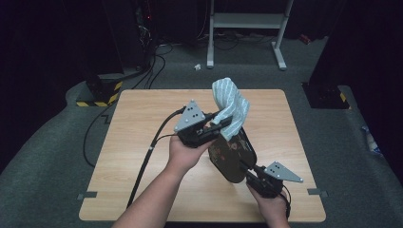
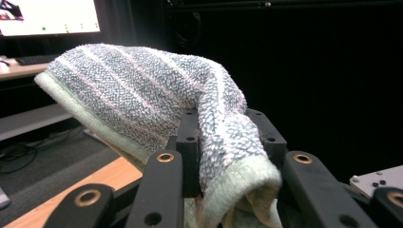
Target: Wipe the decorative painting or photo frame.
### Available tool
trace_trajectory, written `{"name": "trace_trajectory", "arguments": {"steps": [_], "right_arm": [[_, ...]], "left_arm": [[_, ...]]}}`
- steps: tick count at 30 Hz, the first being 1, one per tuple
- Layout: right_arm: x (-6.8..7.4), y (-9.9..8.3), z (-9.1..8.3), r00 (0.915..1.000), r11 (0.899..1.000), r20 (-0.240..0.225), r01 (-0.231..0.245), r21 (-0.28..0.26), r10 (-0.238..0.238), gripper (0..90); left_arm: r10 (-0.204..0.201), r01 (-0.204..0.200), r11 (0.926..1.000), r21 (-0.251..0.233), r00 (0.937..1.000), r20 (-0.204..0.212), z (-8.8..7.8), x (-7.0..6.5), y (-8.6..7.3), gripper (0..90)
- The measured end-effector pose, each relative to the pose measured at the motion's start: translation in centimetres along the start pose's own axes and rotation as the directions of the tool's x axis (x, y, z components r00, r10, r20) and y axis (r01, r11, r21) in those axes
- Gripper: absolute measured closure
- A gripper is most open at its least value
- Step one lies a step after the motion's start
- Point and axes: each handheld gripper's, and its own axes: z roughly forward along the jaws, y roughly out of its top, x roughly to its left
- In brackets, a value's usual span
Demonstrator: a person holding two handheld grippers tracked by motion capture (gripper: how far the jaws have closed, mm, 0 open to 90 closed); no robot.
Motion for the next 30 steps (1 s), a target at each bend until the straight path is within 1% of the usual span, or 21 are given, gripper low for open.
{"name": "trace_trajectory", "arguments": {"steps": [1, 4, 7, 11, 12, 13, 14, 16, 21, 23, 24, 25, 27, 28, 30], "right_arm": [[0.0, 0.0, 0.0, 1.0, 1.0, 0.0, 0.001, 0.001, -0.001, 77.1], [0.1, 0.0, 0.0, 1.0, 1.0, -0.001, 0.006, 0.002, -0.006, 77.4], [0.2, 0.0, 0.0, 0.9999, 1.0, 0.001, 0.012, 0.001, -0.012, 77.5], [0.3, 0.0, 0.1, 0.9999, 1.0, 0.001, 0.013, 0.003, -0.013, 77.6], [0.3, 0.0, 0.1, 0.9999, 1.0, 0.001, 0.014, 0.003, -0.014, 77.6], [0.3, 0.0, 0.1, 0.9999, 1.0, 0.002, 0.013, 0.003, -0.013, 77.6], [0.3, 0.0, 0.1, 0.9999, 1.0, 0.001, 0.012, 0.003, -0.012, 77.5], [0.3, 0.0, 0.1, 0.9999, 1.0, 0.002, 0.012, 0.004, -0.012, 77.5], [0.3, 0.0, 0.1, 0.9999, 1.0, 0.003, 0.015, 0.004, -0.015, 77.5], [0.3, 0.0, 0.1, 0.9999, 1.0, 0.002, 0.015, 0.003, -0.015, 77.5], [0.3, 0.0, 0.1, 0.9999, 1.0, 0.003, 0.017, 0.004, -0.017, 77.5], [0.3, 0.0, 0.1, 0.9998, 1.0, 0.003, 0.017, 0.004, -0.017, 77.5], [0.4, 0.0, 0.1, 0.9999, 1.0, 0.004, 0.016, 0.006, -0.016, 77.4], [0.4, 0.0, 0.1, 0.9999, 1.0, 0.004, 0.016, 0.006, -0.016, 77.4], [0.4, 0.0, 0.1, 0.9999, 1.0, 0.005, 0.014, 0.006, -0.014, 77.4]], "left_arm": [[-0.001, 0.001, 1.0, 0.004, 1.0, 0.001, 0.2, 0.0, -0.1, 70.1], [-0.003, 0.003, 0.9997, 0.024, 1.0, -0.006, 0.9, 0.2, -0.6, 70.1], [-0.019, 0.02, 0.9993, 0.032, 0.9996, -0.018, 1.2, 0.8, -1.0, 70.2], [-0.021, 0.023, 0.9976, 0.065, 0.999, -0.039, 1.8, 1.4, -1.5, 70.3], [-0.021, 0.023, 0.9976, 0.065, 0.999, -0.039, 1.8, 1.4, -1.5, 70.4], [-0.022, 0.026, 0.9965, 0.08, 0.9987, -0.047, 2.1, 1.8, -1.7, 70.4], [-0.024, 0.028, 0.9961, 0.084, 0.9985, -0.048, 2.2, 2.0, -1.8, 70.4], [-0.031, 0.035, 0.9956, 0.087, 0.9981, -0.053, 2.3, 2.3, -2.0, 70.4], [-0.021, 0.027, 0.9953, 0.093, 0.9974, -0.068, 2.3, 2.7, -2.3, 70.6], [-0.026, 0.034, 0.9951, 0.093, 0.9964, -0.081, 2.2, 3.1, -2.6, 70.7], [-0.026, 0.034, 0.9951, 0.093, 0.9964, -0.081, 2.2, 3.1, -2.6, 70.7], [-0.039, 0.047, 0.9943, 0.096, 0.9951, -0.091, 2.2, 3.4, -2.9, 70.8], [-0.045, 0.055, 0.9934, 0.101, 0.994, -0.1, 2.2, 3.7, -3.2, 70.9], [-0.045, 0.055, 0.9934, 0.101, 0.994, -0.1, 2.2, 3.7, -3.2, 70.9], [-0.049, 0.061, 0.9921, 0.109, 0.9929, -0.108, 2.2, 4.1, -3.5, 70.9]]}}
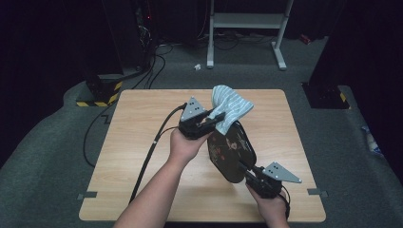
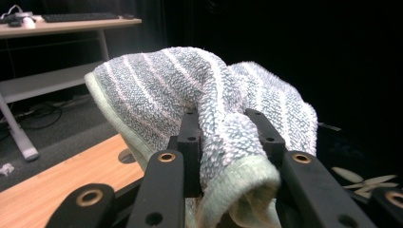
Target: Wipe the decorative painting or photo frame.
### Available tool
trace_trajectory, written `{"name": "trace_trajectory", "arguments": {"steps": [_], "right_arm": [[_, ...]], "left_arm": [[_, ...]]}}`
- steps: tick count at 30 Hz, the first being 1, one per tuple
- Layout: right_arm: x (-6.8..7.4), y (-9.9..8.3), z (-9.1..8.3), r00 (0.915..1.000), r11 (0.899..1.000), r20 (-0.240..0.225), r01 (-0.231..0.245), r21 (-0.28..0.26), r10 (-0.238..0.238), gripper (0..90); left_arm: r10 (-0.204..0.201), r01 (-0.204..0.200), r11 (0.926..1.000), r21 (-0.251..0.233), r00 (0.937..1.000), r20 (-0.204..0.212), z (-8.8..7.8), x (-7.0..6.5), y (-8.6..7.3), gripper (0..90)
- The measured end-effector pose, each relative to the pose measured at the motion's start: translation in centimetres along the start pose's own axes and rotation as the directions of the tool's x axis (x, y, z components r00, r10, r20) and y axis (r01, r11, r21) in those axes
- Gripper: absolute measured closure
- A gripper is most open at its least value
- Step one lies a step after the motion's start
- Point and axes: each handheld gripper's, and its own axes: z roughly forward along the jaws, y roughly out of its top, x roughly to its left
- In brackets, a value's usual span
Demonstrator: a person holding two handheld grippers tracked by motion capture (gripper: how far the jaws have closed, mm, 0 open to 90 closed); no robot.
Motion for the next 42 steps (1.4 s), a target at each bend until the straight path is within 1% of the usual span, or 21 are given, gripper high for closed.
{"name": "trace_trajectory", "arguments": {"steps": [2, 7, 9, 10, 12, 15, 16, 17, 20, 22, 25, 26, 28, 31, 32, 33, 34, 37, 38, 40, 42], "right_arm": [[0.0, 0.0, 0.0, 1.0, 1.0, 0.001, -0.001, 0.0, 0.001, 77.4], [0.0, 0.0, 0.0, 1.0, 1.0, 0.001, 0.001, 0.002, -0.001, 77.4], [0.1, 0.0, 0.0, 1.0, 1.0, 0.003, 0.002, 0.003, -0.002, 77.4], [0.1, 0.0, 0.0, 1.0, 1.0, 0.003, 0.002, 0.003, -0.002, 77.4], [0.1, 0.0, 0.0, 1.0, 1.0, 0.005, 0.004, 0.003, -0.004, 77.4], [0.1, 0.0, 0.0, 1.0, 1.0, 0.004, 0.005, 0.003, -0.005, 77.3], [0.1, 0.0, 0.0, 1.0, 1.0, 0.003, 0.005, 0.002, -0.005, 77.3], [0.1, 0.0, 0.1, 1.0, 1.0, 0.003, 0.004, 0.003, -0.004, 77.2], [0.2, 0.0, 0.1, 1.0, 1.0, 0.005, 0.006, 0.004, -0.006, 77.0], [0.2, 0.0, 0.1, 1.0, 1.0, 0.006, 0.006, 0.005, -0.006, 77.0], [0.2, 0.0, 0.1, 1.0, 1.0, 0.006, 0.006, 0.005, -0.006, 76.9], [0.2, 0.0, 0.1, 1.0, 1.0, 0.006, 0.006, 0.005, -0.006, 76.9], [0.2, 0.0, 0.1, 1.0, 1.0, 0.005, 0.006, 0.003, -0.006, 76.9], [0.2, 0.0, 0.1, 1.0, 1.0, 0.005, 0.004, 0.003, -0.004, 76.8], [0.2, 0.0, 0.1, 1.0, 1.0, 0.004, 0.005, 0.003, -0.005, 76.8], [0.2, 0.0, 0.1, 1.0, 1.0, 0.004, 0.005, 0.004, -0.005, 76.8], [0.2, 0.0, 0.1, 1.0, 1.0, 0.004, 0.005, 0.004, -0.005, 76.8], [0.3, 0.0, 0.1, 1.0, 1.0, 0.006, 0.005, 0.005, -0.005, 76.9], [0.3, 0.0, 0.1, 1.0, 1.0, 0.006, 0.005, 0.005, -0.005, 76.9], [0.3, 0.0, 0.1, 1.0, 1.0, 0.007, 0.004, 0.005, -0.004, 77.0], [0.3, 0.0, 0.1, 1.0, 1.0, 0.007, 0.005, 0.006, -0.005, 77.1]], "left_arm": [[-0.009, 0.009, 1.0, 0.002, 1.0, -0.002, 0.0, 0.2, -0.2, 70.9], [-0.011, 0.011, 0.9999, 0.013, 0.9998, -0.014, 0.2, 0.6, -0.7, 70.9], [-0.017, 0.018, 0.9991, 0.038, 0.9996, -0.022, 0.3, 1.1, -1.4, 70.9], [-0.017, 0.018, 0.9991, 0.038, 0.9996, -0.022, 0.3, 1.1, -1.4, 71.0], [-0.017, 0.018, 0.9978, 0.063, 0.9994, -0.03, 0.6, 1.6, -2.1, 71.1], [-0.018, 0.021, 0.9964, 0.082, 0.9994, -0.03, 0.8, 2.1, -2.8, 71.1], [-0.018, 0.021, 0.9964, 0.082, 0.9994, -0.03, 0.8, 2.1, -2.8, 71.1], [-0.029, 0.031, 0.9956, 0.088, 0.9993, -0.026, 1.0, 2.4, -3.3, 71.1], [-0.044, 0.047, 0.9939, 0.1, 0.9986, -0.028, 1.1, 2.7, -4.0, 71.1], [-0.048, 0.051, 0.9925, 0.111, 0.9984, -0.031, 1.1, 2.9, -4.5, 71.1], [-0.065, 0.069, 0.99, 0.123, 0.9973, -0.034, 1.1, 3.3, -5.1, 71.2], [-0.065, 0.069, 0.99, 0.123, 0.9973, -0.034, 1.1, 3.3, -5.1, 71.2], [-0.072, 0.078, 0.9871, 0.139, 0.9963, -0.047, 1.2, 3.8, -5.8, 71.3], [-0.086, 0.094, 0.9834, 0.155, 0.9947, -0.056, 1.2, 4.3, -6.7, 71.4], [-0.086, 0.094, 0.9834, 0.155, 0.9947, -0.056, 1.2, 4.3, -6.7, 71.5], [-0.096, 0.105, 0.9809, 0.164, 0.9936, -0.06, 1.3, 4.6, -7.2, 71.5], [-0.096, 0.105, 0.9809, 0.164, 0.9936, -0.06, 1.3, 4.6, -7.2, 71.5], [-0.112, 0.125, 0.9747, 0.185, 0.9907, -0.077, 1.3, 5.0, -8.5, 71.5], [-0.112, 0.125, 0.9747, 0.185, 0.9907, -0.077, 1.3, 5.0, -8.5, 71.5], [-0.128, 0.141, 0.9722, 0.187, 0.9888, -0.077, 1.2, 5.2, -9.4, 71.5], [-0.129, 0.142, 0.971, 0.193, 0.9886, -0.078, 1.2, 5.2, -9.7, 71.6]]}}
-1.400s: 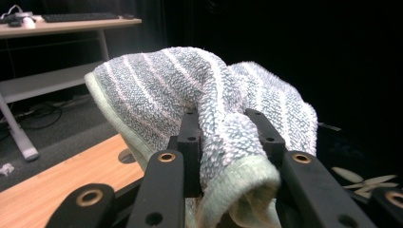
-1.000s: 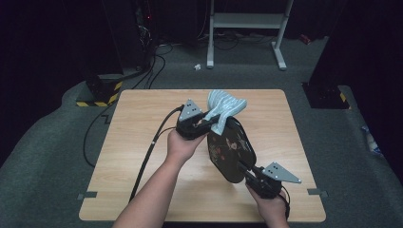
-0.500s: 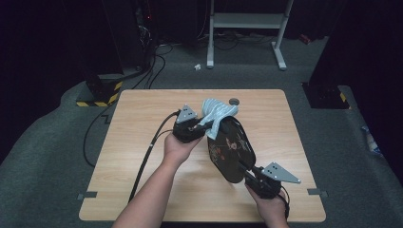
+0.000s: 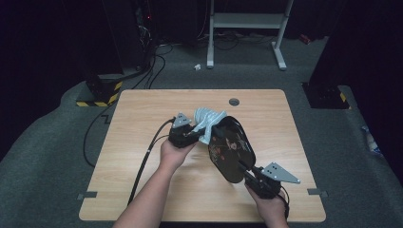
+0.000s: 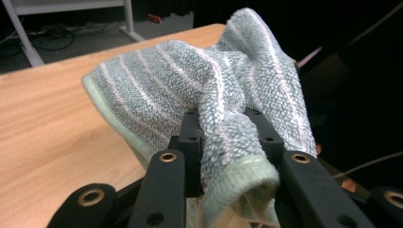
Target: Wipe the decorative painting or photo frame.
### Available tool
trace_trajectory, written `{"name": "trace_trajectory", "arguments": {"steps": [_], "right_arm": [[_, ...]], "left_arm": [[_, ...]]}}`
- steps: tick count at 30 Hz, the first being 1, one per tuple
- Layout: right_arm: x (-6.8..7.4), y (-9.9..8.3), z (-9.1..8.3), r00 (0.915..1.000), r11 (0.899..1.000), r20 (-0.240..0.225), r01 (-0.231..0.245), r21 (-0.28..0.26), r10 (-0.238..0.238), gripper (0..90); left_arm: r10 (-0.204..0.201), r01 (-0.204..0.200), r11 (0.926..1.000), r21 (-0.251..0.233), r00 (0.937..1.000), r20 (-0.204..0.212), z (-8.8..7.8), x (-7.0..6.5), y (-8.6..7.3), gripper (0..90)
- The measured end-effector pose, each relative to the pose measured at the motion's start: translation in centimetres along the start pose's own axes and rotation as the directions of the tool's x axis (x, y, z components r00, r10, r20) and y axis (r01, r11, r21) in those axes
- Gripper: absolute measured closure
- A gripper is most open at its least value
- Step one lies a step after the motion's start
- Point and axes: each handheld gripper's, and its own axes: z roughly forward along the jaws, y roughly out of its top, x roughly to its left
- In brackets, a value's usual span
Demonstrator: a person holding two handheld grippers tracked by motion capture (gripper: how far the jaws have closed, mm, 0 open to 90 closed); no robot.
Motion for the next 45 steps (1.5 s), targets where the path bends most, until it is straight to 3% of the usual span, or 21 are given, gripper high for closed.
{"name": "trace_trajectory", "arguments": {"steps": [8, 15, 21, 32, 36, 37, 45], "right_arm": [[0.1, 0.0, 0.1, 1.0, 1.0, 0.001, 0.003, -0.003, -0.003, 76.7], [0.1, -0.1, 0.1, 1.0, 1.0, 0.0, 0.0, -0.001, 0.0, 76.3], [0.2, -0.1, 0.1, 1.0, 1.0, 0.0, -0.001, 0.001, 0.001, 76.2], [0.3, -0.1, 0.1, 1.0, 1.0, 0.001, 0.001, 0.0, -0.001, 76.4], [0.2, -0.1, 0.1, 1.0, 1.0, 0.004, 0.0, 0.0, 0.0, 76.7], [0.2, -0.1, 0.1, 1.0, 1.0, 0.003, 0.001, 0.0, -0.001, 76.8], [0.1, -0.1, 0.1, 1.0, 1.0, 0.004, 0.002, 0.002, -0.002, 76.8]], "left_arm": [[-0.003, 0.002, 0.9985, 0.055, 0.9998, 0.017, 0.5, 0.5, -2.3, 71.5], [0.034, -0.04, 0.991, 0.128, 0.998, 0.053, 1.4, 0.4, -4.7, 71.5], [0.053, -0.064, 0.9858, 0.155, 0.9958, 0.075, 1.6, 0.1, -5.9, 71.4], [0.116, -0.144, 0.964, 0.223, 0.9841, 0.134, 1.6, -0.6, -7.5, 71.4], [0.106, -0.134, 0.9682, 0.211, 0.9844, 0.141, 1.5, -0.6, -8.0, 71.3], [0.079, -0.107, 0.9754, 0.192, 0.9859, 0.148, 1.4, -0.4, -8.4, 71.2], [0.045, -0.074, 0.9789, 0.191, 0.9874, 0.151, 1.3, -0.3, -8.5, 70.8]]}}
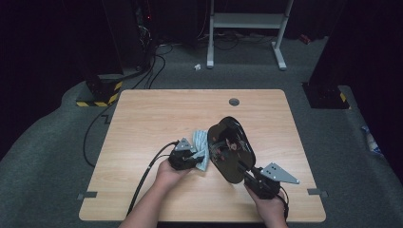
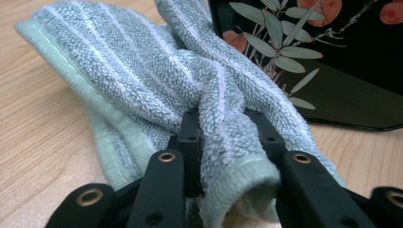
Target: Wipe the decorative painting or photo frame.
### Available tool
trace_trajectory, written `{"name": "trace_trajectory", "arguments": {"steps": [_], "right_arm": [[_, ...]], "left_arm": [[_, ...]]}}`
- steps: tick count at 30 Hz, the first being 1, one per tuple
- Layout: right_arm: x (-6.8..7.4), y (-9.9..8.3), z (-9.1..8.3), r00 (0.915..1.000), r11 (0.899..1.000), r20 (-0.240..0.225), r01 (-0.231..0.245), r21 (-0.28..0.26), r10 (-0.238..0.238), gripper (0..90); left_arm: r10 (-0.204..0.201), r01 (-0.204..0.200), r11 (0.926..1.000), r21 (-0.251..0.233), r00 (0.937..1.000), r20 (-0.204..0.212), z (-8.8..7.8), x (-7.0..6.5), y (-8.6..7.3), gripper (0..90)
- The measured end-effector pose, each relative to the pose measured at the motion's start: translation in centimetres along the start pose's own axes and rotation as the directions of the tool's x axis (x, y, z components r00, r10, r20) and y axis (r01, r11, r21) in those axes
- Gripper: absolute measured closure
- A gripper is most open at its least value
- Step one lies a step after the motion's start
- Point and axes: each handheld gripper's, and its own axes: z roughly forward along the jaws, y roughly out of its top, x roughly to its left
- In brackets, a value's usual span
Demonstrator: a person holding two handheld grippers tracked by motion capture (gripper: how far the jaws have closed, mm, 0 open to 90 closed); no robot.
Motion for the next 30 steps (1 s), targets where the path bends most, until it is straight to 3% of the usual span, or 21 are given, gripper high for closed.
{"name": "trace_trajectory", "arguments": {"steps": [3, 5, 6, 9, 15, 16, 19, 23, 25, 26, 27, 30], "right_arm": [[0.0, 0.0, 0.0, 1.0, 1.0, 0.0, 0.004, 0.002, -0.004, 76.8], [0.0, 0.0, 0.0, 1.0, 1.0, 0.001, 0.005, 0.003, -0.005, 76.9], [0.0, 0.0, 0.0, 1.0, 1.0, 0.001, 0.005, 0.003, -0.005, 76.8], [0.0, 0.0, 0.0, 0.9999, 1.0, 0.006, 0.008, 0.011, -0.008, 76.9], [0.1, 0.0, 0.1, 0.9999, 1.0, 0.012, 0.007, 0.016, -0.007, 77.4], [-0.1, 0.1, 0.1, 1.0, 1.0, 0.006, 0.005, 0.019, -0.005, 77.5], [-0.1, 0.1, 0.1, 1.0, 1.0, 0.004, 0.004, 0.02, -0.005, 77.5], [-0.1, 0.1, 0.1, 1.0, 1.0, 0.006, 0.005, 0.021, -0.005, 77.4], [-0.1, 0.1, 0.1, 1.0, 1.0, 0.006, 0.004, 0.021, -0.004, 77.4], [-0.1, 0.1, 0.1, 1.0, 1.0, 0.006, 0.004, 0.021, -0.004, 77.4], [-0.1, 0.1, 0.1, 1.0, 1.0, 0.005, 0.005, 0.021, -0.005, 77.4], [0.0, 0.1, 0.1, 1.0, 1.0, 0.002, 0.01, 0.021, -0.01, 77.4]], "left_arm": [[0.007, -0.007, 1.0, 0.001, 1.0, -0.003, 0.0, 0.0, 0.0, 70.8], [-0.011, 0.011, 0.9999, -0.008, 0.9999, 0.004, -0.1, 0.2, 0.0, 70.8], [-0.038, 0.038, 0.9991, -0.02, 0.9992, 0.012, -0.1, 0.3, 0.0, 71.0], [-0.044, 0.044, 0.9985, -0.034, 0.999, 0.008, -0.1, 0.3, 0.0, 71.2], [-0.099, 0.101, 0.9901, -0.098, 0.9947, 0.027, -0.8, 0.9, 0.2, 71.4], [-0.126, 0.129, 0.9833, -0.128, 0.9915, 0.035, -1.1, 1.2, 0.4, 71.4], [-0.14, 0.145, 0.9753, -0.167, 0.9894, 0.039, -1.6, 1.2, 0.8, 71.4], [-0.144, 0.149, 0.9685, -0.2, 0.9888, 0.04, -2.3, 1.2, 1.4, 71.4], [-0.141, 0.146, 0.96, -0.239, 0.9892, 0.041, -3.2, 1.3, 2.2, 71.4], [-0.141, 0.146, 0.96, -0.239, 0.9892, 0.041, -3.2, 1.3, 2.2, 71.4], [-0.147, 0.154, 0.954, -0.257, 0.988, 0.047, -3.6, 1.3, 2.5, 71.4], [-0.128, 0.135, 0.9458, -0.295, 0.9908, 0.043, -4.8, 1.2, 3.8, 71.5]]}}
